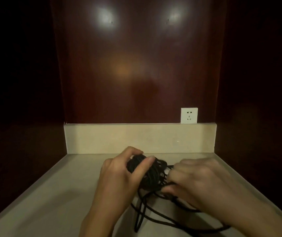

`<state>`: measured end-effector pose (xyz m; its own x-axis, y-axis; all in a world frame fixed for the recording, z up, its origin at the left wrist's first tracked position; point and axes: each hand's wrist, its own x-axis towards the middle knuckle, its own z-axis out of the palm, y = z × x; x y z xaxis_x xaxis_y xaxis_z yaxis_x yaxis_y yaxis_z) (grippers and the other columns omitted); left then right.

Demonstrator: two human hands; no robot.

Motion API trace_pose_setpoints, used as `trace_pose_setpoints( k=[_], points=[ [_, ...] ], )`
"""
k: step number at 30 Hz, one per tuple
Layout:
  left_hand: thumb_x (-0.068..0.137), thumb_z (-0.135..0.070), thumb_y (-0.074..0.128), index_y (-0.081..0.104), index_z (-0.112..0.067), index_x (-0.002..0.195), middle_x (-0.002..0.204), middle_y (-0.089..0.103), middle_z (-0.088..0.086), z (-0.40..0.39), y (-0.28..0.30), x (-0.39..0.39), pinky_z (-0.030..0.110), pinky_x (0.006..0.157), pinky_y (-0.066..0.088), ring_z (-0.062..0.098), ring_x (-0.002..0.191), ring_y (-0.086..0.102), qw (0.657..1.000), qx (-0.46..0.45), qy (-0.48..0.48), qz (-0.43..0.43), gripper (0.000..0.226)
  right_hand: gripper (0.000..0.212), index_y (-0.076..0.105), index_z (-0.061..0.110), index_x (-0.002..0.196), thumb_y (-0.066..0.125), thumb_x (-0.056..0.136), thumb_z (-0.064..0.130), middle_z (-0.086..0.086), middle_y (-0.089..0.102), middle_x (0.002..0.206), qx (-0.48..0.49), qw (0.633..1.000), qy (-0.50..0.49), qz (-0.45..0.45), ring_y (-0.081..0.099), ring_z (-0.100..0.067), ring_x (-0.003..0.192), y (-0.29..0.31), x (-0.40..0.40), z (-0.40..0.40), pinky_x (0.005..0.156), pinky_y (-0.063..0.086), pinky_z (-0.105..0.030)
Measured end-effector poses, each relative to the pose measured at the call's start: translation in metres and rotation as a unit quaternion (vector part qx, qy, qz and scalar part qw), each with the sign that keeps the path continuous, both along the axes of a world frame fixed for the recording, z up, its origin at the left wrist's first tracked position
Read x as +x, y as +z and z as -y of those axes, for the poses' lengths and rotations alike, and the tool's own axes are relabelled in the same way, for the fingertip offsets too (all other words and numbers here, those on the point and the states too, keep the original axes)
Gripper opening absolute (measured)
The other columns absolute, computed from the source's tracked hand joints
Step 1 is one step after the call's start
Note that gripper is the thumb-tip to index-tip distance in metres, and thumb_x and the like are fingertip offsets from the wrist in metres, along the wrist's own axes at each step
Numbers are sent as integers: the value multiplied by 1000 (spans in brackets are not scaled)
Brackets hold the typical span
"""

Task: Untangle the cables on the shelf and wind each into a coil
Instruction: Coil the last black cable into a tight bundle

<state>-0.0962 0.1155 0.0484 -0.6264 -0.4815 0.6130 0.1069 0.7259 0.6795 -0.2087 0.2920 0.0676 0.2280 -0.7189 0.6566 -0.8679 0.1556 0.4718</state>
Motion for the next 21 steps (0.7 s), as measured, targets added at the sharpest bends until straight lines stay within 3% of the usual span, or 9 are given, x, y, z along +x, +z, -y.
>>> trace_pose_setpoints(
  k=[4,6,9,11,14,17,19,21],
  points=[
    [78,-60,60,75,-34,88,81,73,-7,-11,13,12,24,63,54,8,77,70,983,66,-155,72,31,57,53,19,69,52,81,75,9,49,61,56,997,50,22,44,-10,52,38,-19,-2,42,34,-30],
    [85,-52,62,77,-30,89,86,75,-3,-14,17,14,17,66,51,8,80,71,966,87,-225,88,27,69,50,17,66,40,80,83,7,46,59,71,995,58,25,41,-12,52,44,-23,8,43,31,-31],
    [91,-47,59,76,-19,95,82,72,4,-14,15,11,19,65,47,11,72,64,943,150,-283,89,33,71,50,13,62,25,94,72,6,44,55,37,986,121,108,38,-12,49,41,-22,30,44,30,-31],
    [88,-47,60,76,-13,98,82,70,6,-16,12,10,16,64,47,10,71,63,916,210,-328,93,39,73,54,9,62,24,100,63,6,43,52,-5,954,178,241,40,-10,47,39,-18,45,47,32,-29],
    [79,-59,72,76,-7,106,100,74,15,-16,9,9,23,79,54,22,90,69,878,283,-380,66,58,75,65,4,67,30,99,63,-1,52,49,-25,880,230,414,51,-11,48,34,-11,61,51,39,-27],
    [62,-64,86,67,8,110,95,71,20,-14,10,10,25,76,54,22,85,69,853,327,-405,22,89,59,67,5,74,41,97,52,-11,58,57,-31,859,222,460,55,-21,54,28,-10,66,54,43,-34],
    [57,-51,93,65,11,110,93,70,20,-14,10,11,22,72,55,21,80,69,845,337,-415,10,86,51,67,7,80,49,92,53,-20,60,66,-15,832,222,508,58,-35,62,24,-11,65,60,46,-44],
    [53,-45,94,64,13,109,98,66,25,-14,12,9,27,75,52,31,89,63,849,347,-399,-8,86,55,66,7,85,56,86,61,-24,61,75,-2,794,223,565,58,-33,67,22,-10,65,65,47,-41]
  ],
)
